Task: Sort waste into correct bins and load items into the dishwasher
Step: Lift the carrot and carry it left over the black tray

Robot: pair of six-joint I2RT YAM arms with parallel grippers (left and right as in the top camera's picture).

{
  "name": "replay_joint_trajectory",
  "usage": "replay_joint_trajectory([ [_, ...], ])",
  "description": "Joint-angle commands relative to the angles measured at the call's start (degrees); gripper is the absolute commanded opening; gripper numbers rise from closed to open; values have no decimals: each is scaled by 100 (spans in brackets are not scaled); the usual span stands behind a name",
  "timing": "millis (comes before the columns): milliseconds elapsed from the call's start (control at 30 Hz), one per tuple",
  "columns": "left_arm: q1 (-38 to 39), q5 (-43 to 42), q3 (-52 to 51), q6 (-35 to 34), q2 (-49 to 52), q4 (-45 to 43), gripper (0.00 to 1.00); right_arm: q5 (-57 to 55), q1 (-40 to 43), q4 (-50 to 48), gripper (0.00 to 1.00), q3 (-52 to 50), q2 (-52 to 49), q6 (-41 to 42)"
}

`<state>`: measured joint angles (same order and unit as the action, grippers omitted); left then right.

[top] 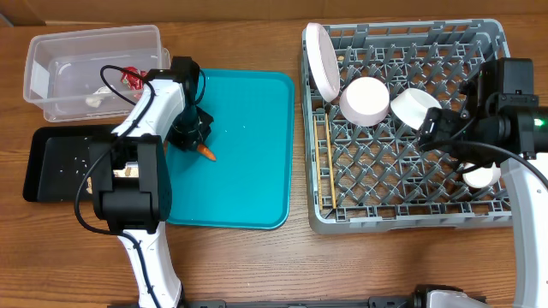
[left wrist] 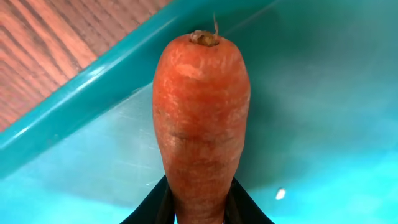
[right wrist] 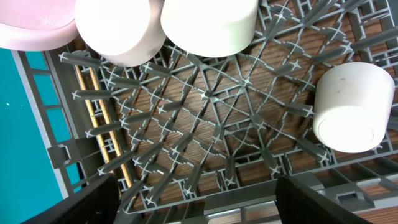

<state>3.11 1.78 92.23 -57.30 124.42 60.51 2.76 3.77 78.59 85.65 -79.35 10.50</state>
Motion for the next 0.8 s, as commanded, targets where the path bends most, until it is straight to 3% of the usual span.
replay_joint_trajectory([
  [0,-129,63,-120,306,-26,164,21,35,28,-22,83,-20,4,-11],
  [233,-234,197,-118,763,-557,315,20,35,28,-22,83,-20,4,-13],
  [467,-555,693,-118,765,-1478,684,22,35,28,-22,83,-20,4,-13],
  [767,-1563,1084,-131,850,-1777,946,25,35,28,-22,83,-20,4,-13],
])
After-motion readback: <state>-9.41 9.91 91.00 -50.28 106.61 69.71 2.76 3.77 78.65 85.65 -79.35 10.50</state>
